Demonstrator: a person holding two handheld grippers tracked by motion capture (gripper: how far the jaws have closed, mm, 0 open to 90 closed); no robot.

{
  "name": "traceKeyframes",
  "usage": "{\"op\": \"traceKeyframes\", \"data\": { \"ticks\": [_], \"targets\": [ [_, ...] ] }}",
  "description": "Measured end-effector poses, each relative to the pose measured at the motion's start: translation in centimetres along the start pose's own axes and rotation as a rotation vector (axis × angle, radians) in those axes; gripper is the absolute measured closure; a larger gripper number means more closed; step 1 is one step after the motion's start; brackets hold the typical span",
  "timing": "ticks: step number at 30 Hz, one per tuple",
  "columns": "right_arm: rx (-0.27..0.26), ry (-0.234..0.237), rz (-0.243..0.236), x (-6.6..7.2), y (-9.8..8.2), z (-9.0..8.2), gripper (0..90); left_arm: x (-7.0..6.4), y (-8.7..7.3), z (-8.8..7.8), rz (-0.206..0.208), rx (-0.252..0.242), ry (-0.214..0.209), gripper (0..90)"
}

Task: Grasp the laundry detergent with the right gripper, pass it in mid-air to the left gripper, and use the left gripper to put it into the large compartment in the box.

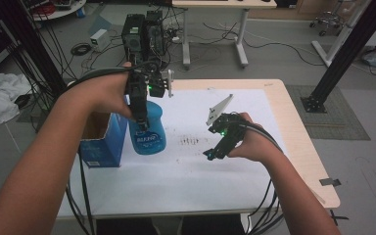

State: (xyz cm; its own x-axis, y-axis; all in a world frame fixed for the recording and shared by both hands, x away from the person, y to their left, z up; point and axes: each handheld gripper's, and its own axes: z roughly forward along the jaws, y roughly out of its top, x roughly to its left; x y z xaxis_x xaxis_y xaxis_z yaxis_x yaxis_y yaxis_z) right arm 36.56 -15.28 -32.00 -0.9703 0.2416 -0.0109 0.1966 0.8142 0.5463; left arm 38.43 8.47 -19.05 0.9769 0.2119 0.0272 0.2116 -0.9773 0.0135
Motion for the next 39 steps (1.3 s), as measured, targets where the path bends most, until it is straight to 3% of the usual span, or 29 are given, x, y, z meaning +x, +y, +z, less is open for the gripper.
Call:
{"op": "traceKeyframes", "data": {
  "ticks": [4, 5, 6, 9, 15, 17, 18, 19, 24, 26, 27, 30, 34, 35, 39],
  "targets": [
    [0.045, 0.013, 0.012, -0.6, -0.2, -0.1, 13.0, 0.6, -0.6, -1.4, -0.079, -0.009, -0.004, 38.1],
    [0.045, 0.013, 0.012, -0.6, -0.2, -0.1, 13.0, 0.6, -0.6, -1.4, -0.079, -0.009, -0.004, 38.1],
    [0.055, 0.014, 0.012, -0.7, -0.2, -0.1, 12.9, 1.2, -1.2, -2.5, -0.157, -0.024, -0.006, 38.1],
    [0.098, 0.010, 0.010, -1.2, -0.1, -0.1, 12.7, 1.7, -2.3, -4.1, -0.253, -0.052, -0.005, 38.1],
    [0.124, 0.017, 0.006, -1.5, 0.0, 0.3, 12.7, 2.8, -4.8, -6.8, -0.413, -0.094, 0.013, 38.1],
    [0.127, 0.017, 0.006, -1.5, 0.0, 0.4, 12.7, 3.0, -5.3, -7.1, -0.430, -0.095, 0.015, 38.1],
    [0.133, 0.013, 0.001, -1.5, 0.1, 0.7, 12.7, 3.4, -6.2, -7.5, -0.475, -0.107, 0.026, 38.1],
    [0.134, 0.016, 0.000, -1.5, 0.2, 0.7, 12.7, 3.5, -6.4, -7.7, -0.477, -0.111, 0.036, 38.1],
    [0.140, 0.021, 0.008, -1.7, 0.3, 1.0, 12.7, 4.2, -8.6, -8.5, -0.589, -0.121, 0.056, 38.1],
    [0.145, 0.022, 0.006, -1.8, 0.3, 1.1, 12.7, 4.3, -9.0, -8.7, -0.605, -0.125, 0.057, 38.1],
    [0.148, 0.025, 0.007, -1.8, 0.3, 1.3, 12.7, 4.7, -10.0, -8.9, -0.641, -0.129, 0.057, 38.1],
    [0.155, 0.032, 0.012, -1.9, 0.3, 1.4, 12.7, 5.1, -11.4, -9.1, -0.679, -0.120, 0.061, 38.1],
    [0.156, 0.031, 0.012, -2.0, 0.3, 1.5, 12.7, 5.3, -11.9, -9.0, -0.688, -0.114, 0.067, 38.1],
    [0.163, 0.034, 0.014, -2.1, 0.3, 1.7, 12.7, 5.6, -12.8, -8.8, -0.719, -0.101, 0.086, 38.1],
    [0.171, 0.029, 0.012, -2.1, 0.4, 1.9, 12.7, 6.2, -13.6, -7.9, -0.753, -0.084, 0.092, 38.1]
  ]
}}
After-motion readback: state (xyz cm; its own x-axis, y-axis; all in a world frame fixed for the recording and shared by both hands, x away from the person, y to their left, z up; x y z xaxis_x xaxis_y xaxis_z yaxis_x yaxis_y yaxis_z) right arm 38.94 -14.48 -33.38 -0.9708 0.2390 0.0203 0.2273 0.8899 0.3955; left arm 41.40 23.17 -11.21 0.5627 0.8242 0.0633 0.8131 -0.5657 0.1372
